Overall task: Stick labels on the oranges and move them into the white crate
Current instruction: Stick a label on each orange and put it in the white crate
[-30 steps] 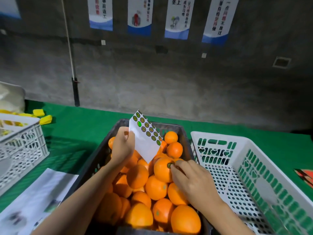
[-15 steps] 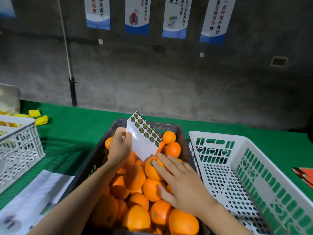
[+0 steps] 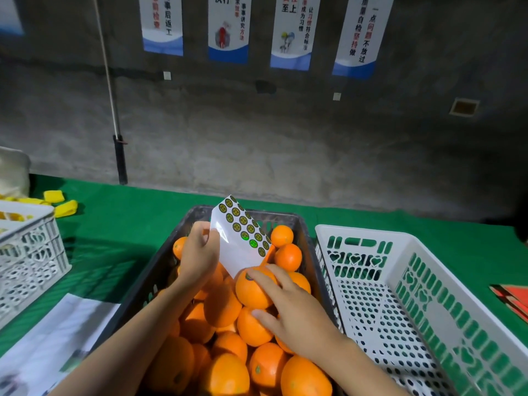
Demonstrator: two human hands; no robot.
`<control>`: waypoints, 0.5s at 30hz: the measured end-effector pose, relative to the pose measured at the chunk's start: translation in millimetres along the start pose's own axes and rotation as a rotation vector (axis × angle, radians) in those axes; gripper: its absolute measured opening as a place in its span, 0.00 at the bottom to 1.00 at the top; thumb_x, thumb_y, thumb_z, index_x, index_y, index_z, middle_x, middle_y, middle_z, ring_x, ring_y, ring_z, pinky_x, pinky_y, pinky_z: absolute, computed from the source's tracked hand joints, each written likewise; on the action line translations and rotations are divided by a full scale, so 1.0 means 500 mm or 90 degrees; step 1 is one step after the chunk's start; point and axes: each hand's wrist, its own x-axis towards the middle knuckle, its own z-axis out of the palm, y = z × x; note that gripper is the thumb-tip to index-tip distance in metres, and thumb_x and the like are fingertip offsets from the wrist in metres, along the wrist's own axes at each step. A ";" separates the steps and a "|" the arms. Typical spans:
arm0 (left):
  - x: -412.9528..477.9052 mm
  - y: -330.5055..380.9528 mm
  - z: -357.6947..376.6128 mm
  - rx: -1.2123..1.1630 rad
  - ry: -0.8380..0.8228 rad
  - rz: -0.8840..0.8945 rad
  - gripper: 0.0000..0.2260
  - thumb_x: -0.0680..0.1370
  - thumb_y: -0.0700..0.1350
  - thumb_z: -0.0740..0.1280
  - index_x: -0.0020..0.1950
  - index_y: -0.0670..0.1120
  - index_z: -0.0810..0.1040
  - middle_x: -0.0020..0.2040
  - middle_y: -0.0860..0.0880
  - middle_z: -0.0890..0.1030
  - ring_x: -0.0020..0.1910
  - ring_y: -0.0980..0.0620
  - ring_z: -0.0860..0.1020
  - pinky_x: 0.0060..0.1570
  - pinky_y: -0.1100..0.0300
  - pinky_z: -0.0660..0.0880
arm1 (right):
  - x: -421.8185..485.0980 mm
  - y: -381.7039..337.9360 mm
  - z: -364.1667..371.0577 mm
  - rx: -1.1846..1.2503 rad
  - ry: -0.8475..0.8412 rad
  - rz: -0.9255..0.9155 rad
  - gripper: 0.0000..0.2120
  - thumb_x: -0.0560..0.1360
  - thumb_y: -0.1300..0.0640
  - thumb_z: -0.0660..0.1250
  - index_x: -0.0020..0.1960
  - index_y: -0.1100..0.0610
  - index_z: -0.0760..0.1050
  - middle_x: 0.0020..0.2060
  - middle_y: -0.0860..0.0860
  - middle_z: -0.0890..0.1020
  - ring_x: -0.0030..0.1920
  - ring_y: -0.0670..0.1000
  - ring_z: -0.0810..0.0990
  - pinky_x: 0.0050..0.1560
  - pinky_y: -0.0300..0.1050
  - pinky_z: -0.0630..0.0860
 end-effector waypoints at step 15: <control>0.007 -0.012 0.003 0.038 0.022 0.018 0.10 0.83 0.49 0.58 0.42 0.49 0.70 0.35 0.49 0.75 0.32 0.57 0.71 0.31 0.59 0.69 | 0.016 0.063 -0.030 0.150 0.310 0.162 0.36 0.73 0.26 0.59 0.76 0.30 0.48 0.64 0.37 0.70 0.59 0.41 0.73 0.55 0.42 0.74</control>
